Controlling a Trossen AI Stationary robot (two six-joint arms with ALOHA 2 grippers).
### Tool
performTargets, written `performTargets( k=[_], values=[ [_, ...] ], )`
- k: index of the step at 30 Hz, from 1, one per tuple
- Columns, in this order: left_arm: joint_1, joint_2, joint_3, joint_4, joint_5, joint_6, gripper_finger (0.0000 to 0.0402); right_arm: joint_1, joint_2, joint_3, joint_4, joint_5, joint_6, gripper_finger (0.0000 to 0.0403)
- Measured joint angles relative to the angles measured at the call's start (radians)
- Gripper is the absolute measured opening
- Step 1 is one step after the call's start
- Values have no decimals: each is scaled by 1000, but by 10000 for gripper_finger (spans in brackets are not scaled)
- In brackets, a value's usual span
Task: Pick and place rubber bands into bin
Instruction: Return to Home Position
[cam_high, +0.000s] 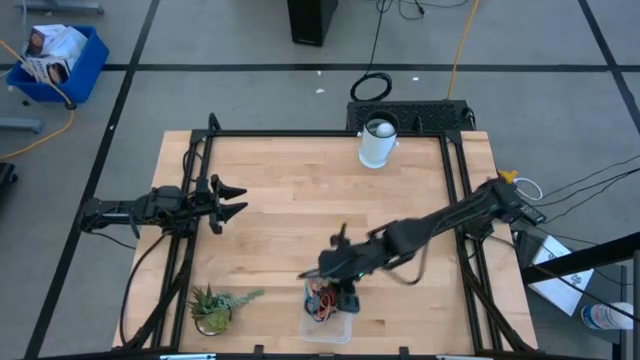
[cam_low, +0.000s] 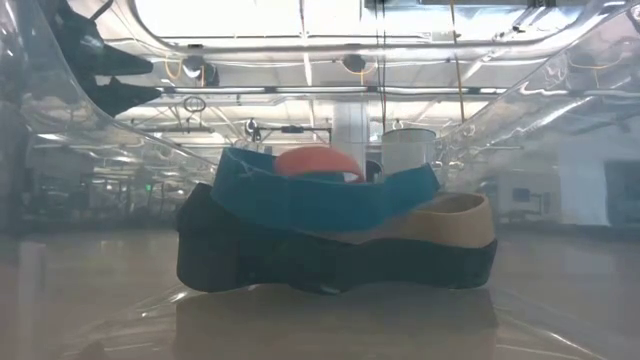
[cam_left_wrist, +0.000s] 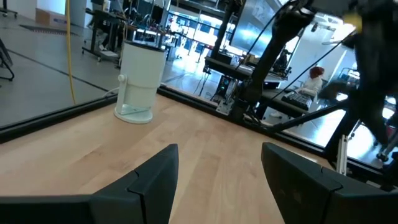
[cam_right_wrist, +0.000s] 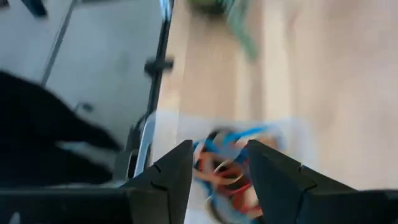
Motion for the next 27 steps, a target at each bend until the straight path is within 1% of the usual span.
performTargets(
  k=[5, 7, 12, 15, 18, 22, 23, 27],
  values=[
    [0, 0, 0, 0, 0, 0, 237, -5, -175, 0, 18, 193, -139, 145],
    [0, 0, 0, 0, 0, 0, 237, -6, -252, 0, 18, 235, -166, 145],
    [0, 0, 0, 1, 0, 0, 237, 5, -399, -5, 21, 289, -218, 148],
    [0, 0, 0, 0, 0, -16, 237, 7, -469, -52, 53, 298, -283, 148],
    [0, 0, 0, 1, 1, -80, 237, -27, -543, -162, 129, 320, -344, 146],
    [2, 0, 0, 5, -22, -87, 237, -121, -665, -389, 298, 315, -380, 148],
    [2, 0, 0, 5, -30, -74, 237, -148, -703, -445, 338, 302, -380, 149],
    [2, 0, 0, 6, -80, -53, 237, -259, -875, -663, 483, 193, -367, 150]
  ],
)
